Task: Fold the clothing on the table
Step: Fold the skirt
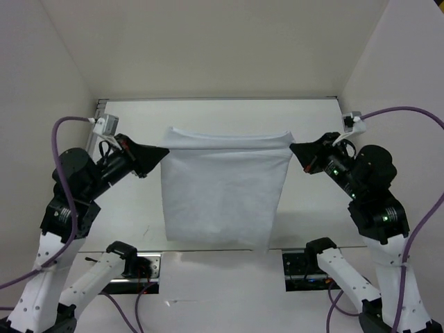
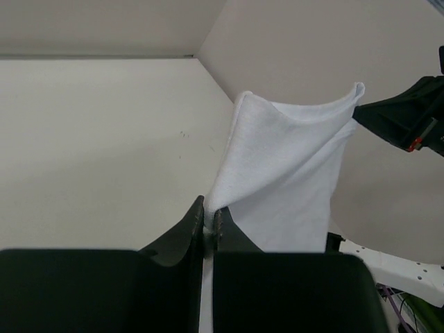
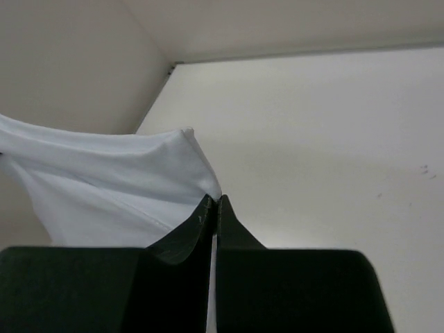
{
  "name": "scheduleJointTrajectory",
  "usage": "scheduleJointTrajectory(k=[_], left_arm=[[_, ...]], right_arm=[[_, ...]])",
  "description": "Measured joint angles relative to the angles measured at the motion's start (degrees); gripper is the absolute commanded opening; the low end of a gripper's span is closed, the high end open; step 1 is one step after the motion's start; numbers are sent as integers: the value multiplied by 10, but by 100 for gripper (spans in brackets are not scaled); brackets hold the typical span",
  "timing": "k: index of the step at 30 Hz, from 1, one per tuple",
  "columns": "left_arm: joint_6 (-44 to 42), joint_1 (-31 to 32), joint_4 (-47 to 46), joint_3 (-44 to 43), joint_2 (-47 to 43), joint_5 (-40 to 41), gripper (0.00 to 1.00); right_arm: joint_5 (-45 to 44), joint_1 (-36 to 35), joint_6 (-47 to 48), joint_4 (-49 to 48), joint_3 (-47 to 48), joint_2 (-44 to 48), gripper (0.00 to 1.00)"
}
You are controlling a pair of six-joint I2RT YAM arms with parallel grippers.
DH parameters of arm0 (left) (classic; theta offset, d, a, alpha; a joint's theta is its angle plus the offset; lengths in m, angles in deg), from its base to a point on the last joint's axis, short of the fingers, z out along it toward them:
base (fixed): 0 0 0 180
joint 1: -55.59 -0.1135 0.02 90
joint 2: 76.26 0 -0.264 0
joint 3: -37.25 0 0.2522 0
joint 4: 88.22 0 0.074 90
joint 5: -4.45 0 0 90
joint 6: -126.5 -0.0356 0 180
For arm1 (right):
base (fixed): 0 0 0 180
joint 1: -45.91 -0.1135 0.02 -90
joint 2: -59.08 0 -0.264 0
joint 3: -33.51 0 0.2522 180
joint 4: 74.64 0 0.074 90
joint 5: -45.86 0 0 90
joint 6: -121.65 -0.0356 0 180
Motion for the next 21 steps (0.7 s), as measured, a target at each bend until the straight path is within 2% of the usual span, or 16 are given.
scheduleJointTrajectory(k=[3, 5, 11, 15, 18, 21], left_arm=[[1, 0, 1, 7, 47, 16, 4], [6, -1, -4, 16, 113, 35, 4], [10, -7, -26, 25, 376, 97, 4], [10, -7, -29, -19, 524, 118, 3], [10, -8, -46, -53, 582, 129, 3], [9, -10, -55, -86, 606, 136, 3]], right_arm=[[0, 0, -1, -5, -34, -29, 0], [-9, 0, -2, -16, -53, -71, 0], [-45, 5, 2, -53, -57, -278, 0], [-69, 5, 8, -57, -6, -426, 0], [-86, 5, 11, -71, 26, -494, 0], [-103, 5, 13, -79, 42, -518, 0]])
